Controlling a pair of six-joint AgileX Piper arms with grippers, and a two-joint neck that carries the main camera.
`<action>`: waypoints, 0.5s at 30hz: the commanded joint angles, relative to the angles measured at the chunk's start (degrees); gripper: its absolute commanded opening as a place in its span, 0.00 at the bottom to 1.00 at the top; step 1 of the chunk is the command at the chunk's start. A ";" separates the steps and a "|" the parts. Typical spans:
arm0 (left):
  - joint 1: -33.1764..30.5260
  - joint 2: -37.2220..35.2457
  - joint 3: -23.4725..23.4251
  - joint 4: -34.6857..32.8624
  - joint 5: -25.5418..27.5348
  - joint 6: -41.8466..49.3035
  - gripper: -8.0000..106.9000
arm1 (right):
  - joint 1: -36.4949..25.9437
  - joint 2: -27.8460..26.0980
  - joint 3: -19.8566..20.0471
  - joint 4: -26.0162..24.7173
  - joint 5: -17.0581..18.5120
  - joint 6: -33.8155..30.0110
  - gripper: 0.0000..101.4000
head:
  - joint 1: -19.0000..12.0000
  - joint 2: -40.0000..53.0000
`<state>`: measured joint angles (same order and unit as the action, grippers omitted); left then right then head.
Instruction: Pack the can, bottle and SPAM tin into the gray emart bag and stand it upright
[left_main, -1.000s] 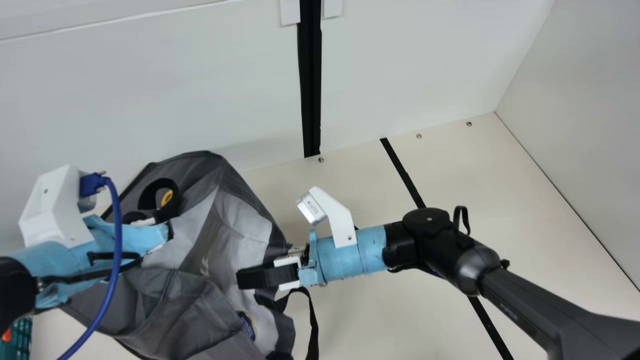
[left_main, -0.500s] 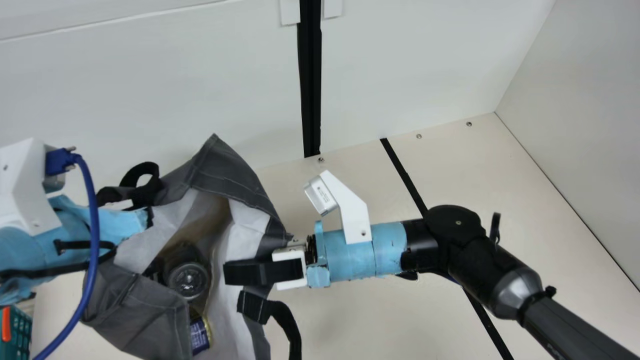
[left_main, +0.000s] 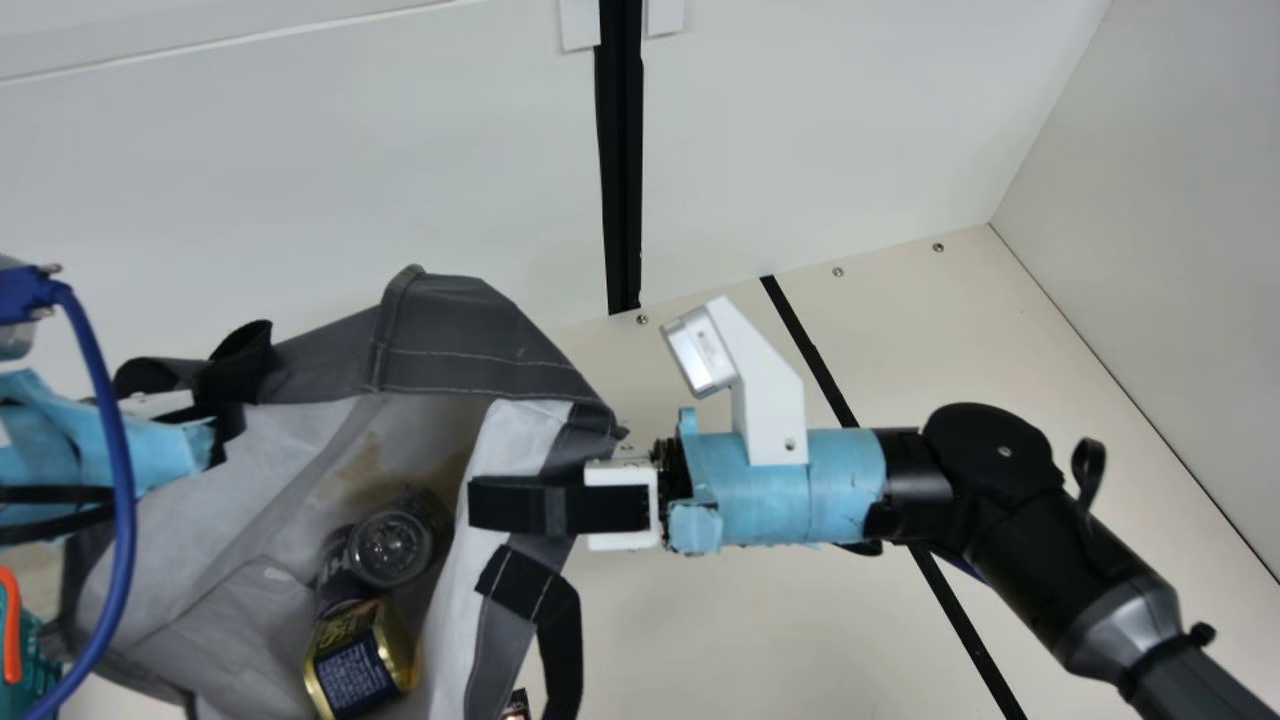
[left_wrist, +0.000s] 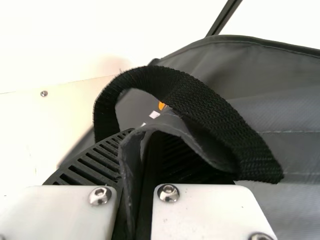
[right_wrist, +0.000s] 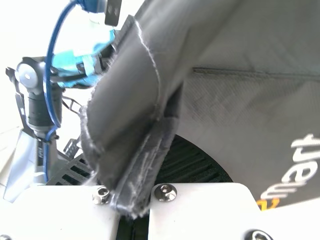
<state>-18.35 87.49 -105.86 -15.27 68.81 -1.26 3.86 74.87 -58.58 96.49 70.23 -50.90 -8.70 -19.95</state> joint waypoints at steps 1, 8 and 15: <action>0.26 -0.11 -0.67 -0.49 1.09 1.76 0.00 | -0.75 -1.24 -0.11 0.06 -0.33 1.02 0.00 | -1.30 -0.05; 0.87 -2.36 1.51 -2.14 1.09 6.63 0.00 | -3.78 -5.84 -0.15 0.11 -0.33 4.43 0.00 | -1.30 -0.05; 0.56 -5.23 3.78 -3.31 1.09 10.25 0.00 | -7.09 -11.49 0.33 -0.55 -0.33 8.61 0.00 | -1.30 -0.05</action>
<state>-17.73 82.65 -102.29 -18.44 69.97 8.59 -2.72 64.62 -58.32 95.95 70.23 -43.08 -8.70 -19.95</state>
